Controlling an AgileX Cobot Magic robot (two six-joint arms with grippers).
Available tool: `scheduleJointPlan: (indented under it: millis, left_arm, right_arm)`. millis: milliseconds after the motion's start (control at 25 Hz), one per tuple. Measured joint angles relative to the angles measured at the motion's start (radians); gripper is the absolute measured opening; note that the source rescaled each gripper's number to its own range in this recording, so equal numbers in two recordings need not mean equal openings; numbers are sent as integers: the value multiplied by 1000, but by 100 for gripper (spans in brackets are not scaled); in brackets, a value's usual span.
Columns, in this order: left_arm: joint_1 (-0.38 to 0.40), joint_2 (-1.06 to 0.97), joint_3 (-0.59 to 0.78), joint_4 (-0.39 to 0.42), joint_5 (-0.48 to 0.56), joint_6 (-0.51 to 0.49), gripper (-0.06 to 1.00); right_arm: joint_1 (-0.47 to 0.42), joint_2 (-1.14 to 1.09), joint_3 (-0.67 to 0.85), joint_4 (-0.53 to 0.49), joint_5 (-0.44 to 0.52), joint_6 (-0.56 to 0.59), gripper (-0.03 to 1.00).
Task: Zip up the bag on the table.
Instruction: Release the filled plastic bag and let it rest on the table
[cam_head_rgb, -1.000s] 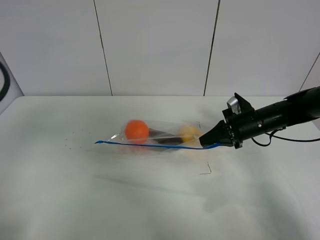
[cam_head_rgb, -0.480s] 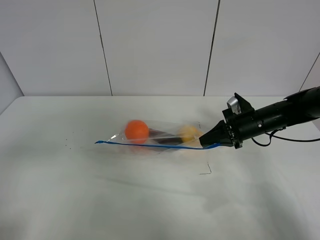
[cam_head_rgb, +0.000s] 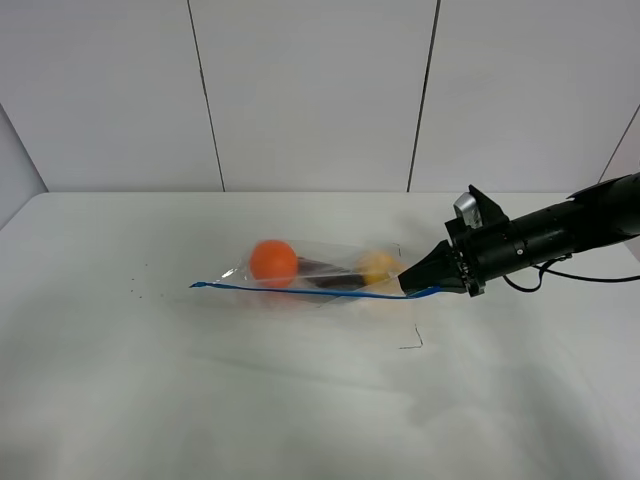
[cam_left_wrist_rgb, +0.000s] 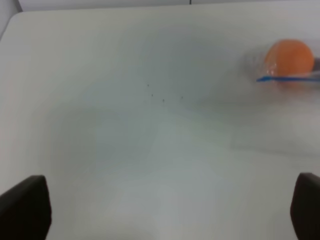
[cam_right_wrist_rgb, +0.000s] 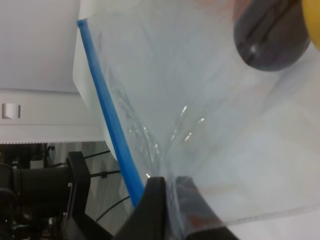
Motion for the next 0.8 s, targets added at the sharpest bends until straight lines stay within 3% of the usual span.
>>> scheduleJointPlan:
  millis: [160, 400, 800]
  left_arm:
    - [0, -18, 24, -3, 31, 0, 100]
    - [0, -18, 68, 0, -29, 0, 100]
    - [0, -18, 124, 3, -31, 4, 100]
  right_arm:
    - [0, 0, 0, 0, 0, -3, 0]
    - [0, 0, 0, 0, 0, -4, 0]
    - [0, 0, 0, 0, 0, -8, 0]
